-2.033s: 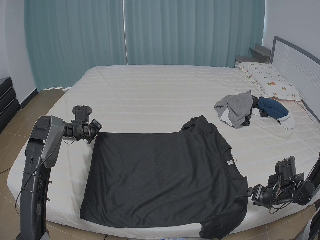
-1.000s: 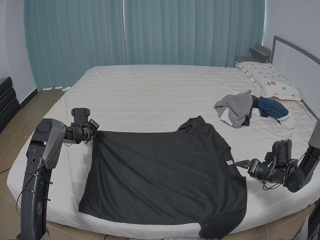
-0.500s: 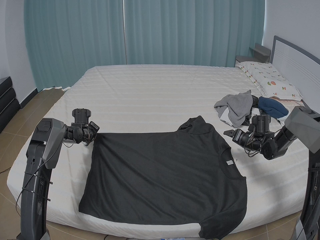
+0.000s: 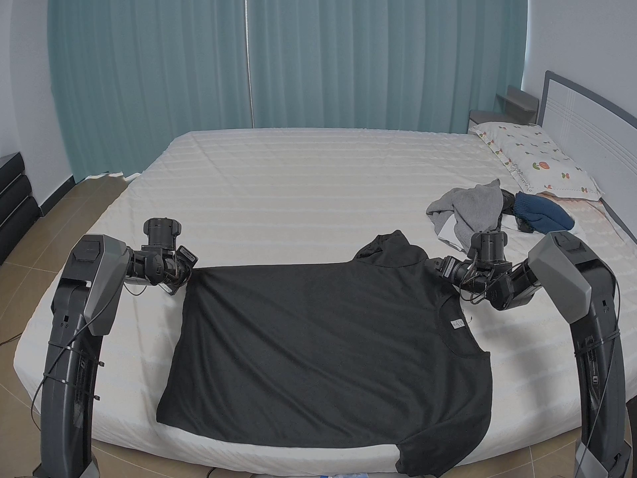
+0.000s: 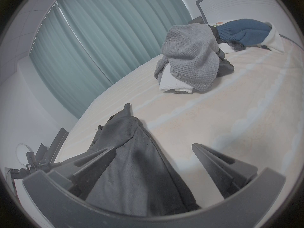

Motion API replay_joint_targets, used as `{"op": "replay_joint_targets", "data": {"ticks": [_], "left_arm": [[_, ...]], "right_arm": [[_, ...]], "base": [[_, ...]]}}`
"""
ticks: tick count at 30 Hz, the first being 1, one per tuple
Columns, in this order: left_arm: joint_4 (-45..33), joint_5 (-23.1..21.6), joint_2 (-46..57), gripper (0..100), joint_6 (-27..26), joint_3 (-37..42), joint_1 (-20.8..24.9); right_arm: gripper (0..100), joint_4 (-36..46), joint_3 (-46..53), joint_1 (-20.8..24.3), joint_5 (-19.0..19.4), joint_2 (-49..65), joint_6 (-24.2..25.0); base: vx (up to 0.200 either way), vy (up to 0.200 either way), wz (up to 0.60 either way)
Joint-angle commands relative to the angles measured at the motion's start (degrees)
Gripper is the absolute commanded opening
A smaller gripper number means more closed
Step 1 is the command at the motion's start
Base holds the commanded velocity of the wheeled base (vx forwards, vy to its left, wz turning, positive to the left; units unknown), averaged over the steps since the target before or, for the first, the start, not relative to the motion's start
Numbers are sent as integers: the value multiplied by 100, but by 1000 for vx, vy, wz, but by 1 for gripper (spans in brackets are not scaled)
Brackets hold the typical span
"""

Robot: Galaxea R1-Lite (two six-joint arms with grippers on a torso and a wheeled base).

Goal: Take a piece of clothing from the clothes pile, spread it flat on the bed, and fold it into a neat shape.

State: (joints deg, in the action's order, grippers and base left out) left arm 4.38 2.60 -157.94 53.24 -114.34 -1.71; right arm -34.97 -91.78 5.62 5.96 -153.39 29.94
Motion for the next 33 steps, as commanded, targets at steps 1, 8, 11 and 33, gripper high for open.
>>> {"op": "replay_joint_targets", "data": {"ticks": [1,8,11,33], "left_arm": [[-16,4,18,0,3,-1,4],[-33,4,18,0,-6,-10,-5],[-33,4,18,0,-6,-19,4],[283,48,-26,0,-15,-26,-23]], "right_arm": [[100,43,-331,18,-7,-288,117],[0,52,-419,36,-25,-279,135],[0,70,-428,44,-34,-279,135],[0,-212,-1175,-70,-464,-402,126]], "base": [[0,0,0],[0,0,0],[0,0,0],[0,0,0]]}}
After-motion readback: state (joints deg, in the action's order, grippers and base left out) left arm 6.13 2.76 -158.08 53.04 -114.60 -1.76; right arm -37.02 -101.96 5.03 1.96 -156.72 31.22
